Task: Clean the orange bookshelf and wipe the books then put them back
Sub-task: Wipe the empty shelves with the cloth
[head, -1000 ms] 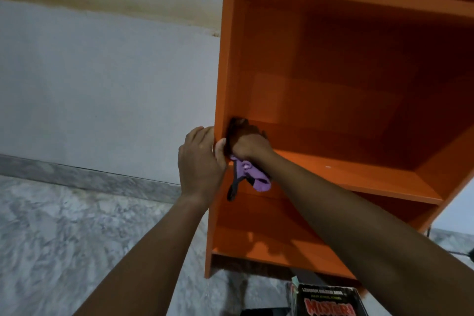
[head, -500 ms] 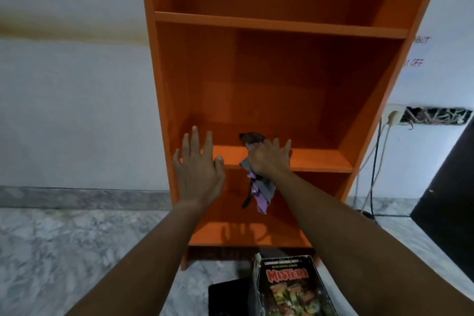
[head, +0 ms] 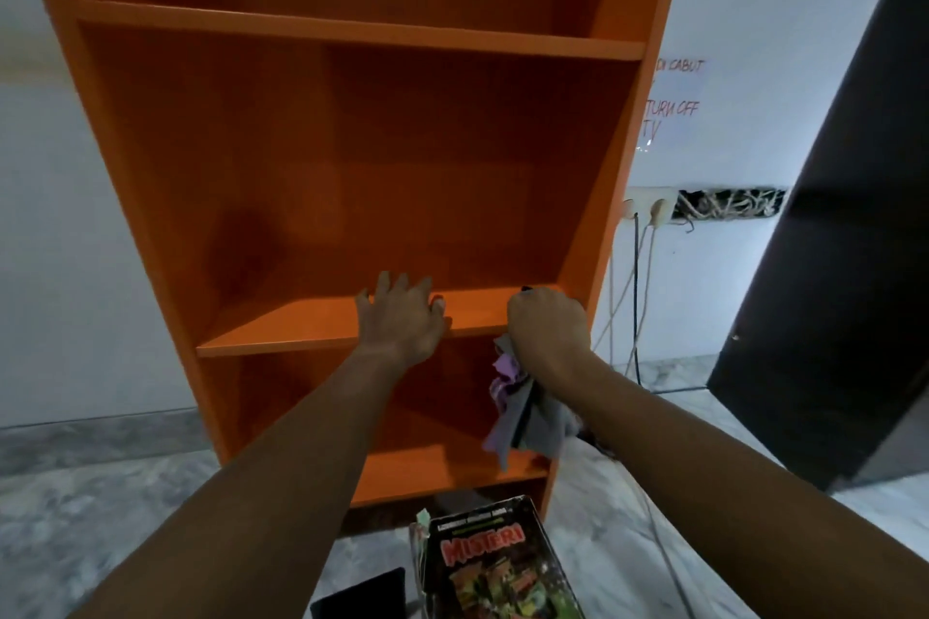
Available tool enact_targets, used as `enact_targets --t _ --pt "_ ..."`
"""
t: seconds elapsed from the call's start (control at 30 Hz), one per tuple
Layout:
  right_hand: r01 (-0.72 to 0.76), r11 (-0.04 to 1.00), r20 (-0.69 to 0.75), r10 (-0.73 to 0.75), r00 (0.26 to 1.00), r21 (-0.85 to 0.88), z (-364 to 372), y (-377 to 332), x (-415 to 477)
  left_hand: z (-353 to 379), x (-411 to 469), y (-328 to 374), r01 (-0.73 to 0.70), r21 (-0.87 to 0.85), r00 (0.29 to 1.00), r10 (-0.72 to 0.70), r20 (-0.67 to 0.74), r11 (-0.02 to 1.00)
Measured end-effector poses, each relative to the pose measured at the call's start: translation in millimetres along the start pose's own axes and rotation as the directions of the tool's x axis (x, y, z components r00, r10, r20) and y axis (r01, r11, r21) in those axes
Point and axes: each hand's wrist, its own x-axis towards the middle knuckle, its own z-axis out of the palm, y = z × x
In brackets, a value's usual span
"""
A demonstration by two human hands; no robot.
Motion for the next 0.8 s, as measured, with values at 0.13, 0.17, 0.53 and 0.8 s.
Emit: enact_targets --t 0.13,0.17,0.53,0.8 --pt "0.012 1.000 -0.141 -0.008 0.990 0.026 -3 6 43 6 32 12 -0.011 0.004 1.000 0.012 -0.026 1.000" --pt "0.016 1.000 -0.165 -0.013 0.986 0.016 -5 5 56 10 37 11 -0.006 -0.012 0.999 0.005 -0.035 1.000" --pt "-0.024 0.995 0.210 0.003 0.978 0.095 62 31 174 47 49 -2 -0.022 -0.084 0.971 0.001 -0.240 0.996" --pt "0.175 0.983 0.143 -0.180 0.973 0.047 58 32 106 41 38 -4 -0.072 -0.055 0.975 0.058 -0.214 0.996"
